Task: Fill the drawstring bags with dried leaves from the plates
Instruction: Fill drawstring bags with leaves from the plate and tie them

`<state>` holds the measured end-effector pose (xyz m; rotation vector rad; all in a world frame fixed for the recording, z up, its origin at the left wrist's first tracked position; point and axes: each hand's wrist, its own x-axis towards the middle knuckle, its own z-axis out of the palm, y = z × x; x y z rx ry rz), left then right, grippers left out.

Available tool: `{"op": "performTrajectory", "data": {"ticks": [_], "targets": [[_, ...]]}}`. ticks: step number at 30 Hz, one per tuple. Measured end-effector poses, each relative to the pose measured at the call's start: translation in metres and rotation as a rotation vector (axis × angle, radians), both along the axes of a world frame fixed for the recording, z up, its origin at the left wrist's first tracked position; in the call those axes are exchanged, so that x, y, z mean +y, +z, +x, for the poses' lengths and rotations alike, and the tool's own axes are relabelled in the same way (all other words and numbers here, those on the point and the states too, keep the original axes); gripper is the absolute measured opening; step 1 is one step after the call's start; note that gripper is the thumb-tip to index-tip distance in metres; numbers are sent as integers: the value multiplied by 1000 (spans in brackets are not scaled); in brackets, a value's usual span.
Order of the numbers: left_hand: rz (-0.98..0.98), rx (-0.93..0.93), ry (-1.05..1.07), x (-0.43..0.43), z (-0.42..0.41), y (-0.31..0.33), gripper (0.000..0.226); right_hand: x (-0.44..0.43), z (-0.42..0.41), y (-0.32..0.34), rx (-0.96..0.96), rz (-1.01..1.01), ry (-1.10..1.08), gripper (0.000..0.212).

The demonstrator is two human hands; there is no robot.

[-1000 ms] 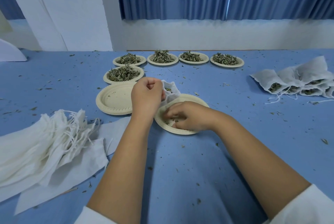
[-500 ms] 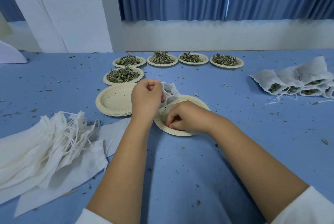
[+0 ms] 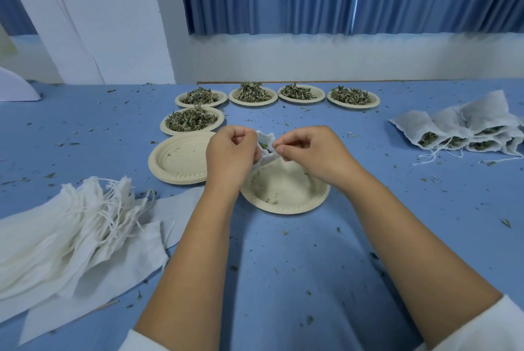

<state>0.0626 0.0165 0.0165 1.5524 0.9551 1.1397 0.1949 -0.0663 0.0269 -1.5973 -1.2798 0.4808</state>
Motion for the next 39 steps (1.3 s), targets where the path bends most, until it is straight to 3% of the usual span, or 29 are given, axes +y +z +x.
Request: {"op": "performTrajectory", "data": {"ticks": [6, 12, 18, 22, 25, 28, 30, 33, 39], "targets": [[45, 43, -51, -3, 1, 1, 10, 9, -9, -8, 32, 114, -115, 11], [-6, -6, -56, -4, 0, 2, 11, 9, -11, -7, 95, 105, -10, 24], [-28, -40, -35, -4, -1, 3, 12, 9, -9, -11, 47, 164, -49, 22], [-25, -55, -25, -5, -1, 4, 12, 9, -5, -11, -116, 184, -124, 16], [-31, -89, 11, -4, -1, 4, 13, 2, 6, -5, -257, -20, -92, 20], [-25, -94, 26, -4, -2, 4, 14, -4, 7, -6, -410, -416, 142, 20], [-20, -83, 20, -3, -1, 4, 15, -4, 1, -12, -484, -539, 244, 26], [-9, -62, 14, -2, 0, 2, 15, 0, -3, -17, -513, -521, 295, 27], [-17, -55, 5, -2, 0, 2, 17, 6, -6, -27, -488, -445, 298, 9]]}}
